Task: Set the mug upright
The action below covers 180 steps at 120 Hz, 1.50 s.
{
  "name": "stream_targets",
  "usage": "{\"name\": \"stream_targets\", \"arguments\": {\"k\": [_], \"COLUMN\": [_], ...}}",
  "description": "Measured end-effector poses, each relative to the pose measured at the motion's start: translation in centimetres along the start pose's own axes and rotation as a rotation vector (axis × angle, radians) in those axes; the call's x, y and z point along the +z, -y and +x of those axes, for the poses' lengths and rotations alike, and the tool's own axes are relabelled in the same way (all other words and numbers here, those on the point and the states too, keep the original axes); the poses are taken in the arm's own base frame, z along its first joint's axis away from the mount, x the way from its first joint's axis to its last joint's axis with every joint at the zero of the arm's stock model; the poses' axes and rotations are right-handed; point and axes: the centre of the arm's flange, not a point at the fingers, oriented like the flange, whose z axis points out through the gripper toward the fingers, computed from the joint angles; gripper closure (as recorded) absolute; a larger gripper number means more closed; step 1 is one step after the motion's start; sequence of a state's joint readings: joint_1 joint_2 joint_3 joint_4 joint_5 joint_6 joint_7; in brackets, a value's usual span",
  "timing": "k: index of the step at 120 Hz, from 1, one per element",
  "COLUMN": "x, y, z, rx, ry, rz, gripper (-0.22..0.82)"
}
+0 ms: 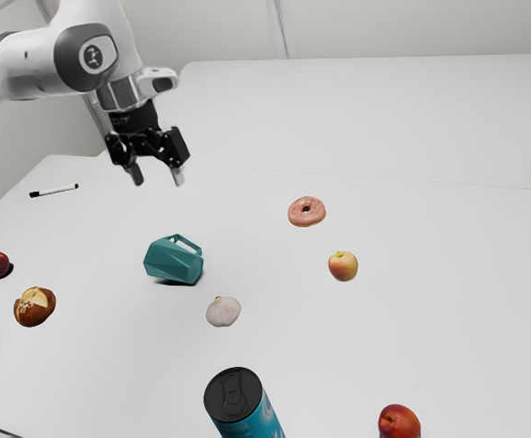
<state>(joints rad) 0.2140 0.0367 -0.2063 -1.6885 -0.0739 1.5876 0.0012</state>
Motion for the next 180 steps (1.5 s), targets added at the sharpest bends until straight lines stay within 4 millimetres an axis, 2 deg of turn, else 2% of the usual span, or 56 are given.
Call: {"name": "stream_targets", "arguments": {"k": [9, 21, 27, 45, 76, 92, 119, 135, 158, 171, 180], "x": [1.9, 3.5, 4.2, 7.1, 12.0, 15.5, 19.3, 21.1, 22.0, 23.4, 23.8], "y": [2.7, 9.5, 11.8, 13.4, 18.3, 20.6, 22.5, 22.3, 21.4, 21.1, 20.9], "z": [0.9, 1.2, 1.2, 2.8, 4.6, 5.2, 5.7, 6.0, 5.9, 5.8, 5.7], "rx": [-0.010, -0.078, -0.091, -0.018, 0.077, 0.113, 0.158, 0.186, 0.223, 0.232, 0.242], "ry": [0.009, 0.001, -0.009, -0.037, -0.096, -0.091, -0.099, -0.097, -0.090, -0.074, -0.071], "rz": [-0.048, -0.102, -0.120, -0.167, -0.288, -0.349, -0.459, -0.531, -0.625, -0.690, -0.716], "gripper": [0.00, 0.00, 0.00, 0.00, 0.00, 0.00, 0.00, 0.00, 0.00, 0.07, 0.17]}}
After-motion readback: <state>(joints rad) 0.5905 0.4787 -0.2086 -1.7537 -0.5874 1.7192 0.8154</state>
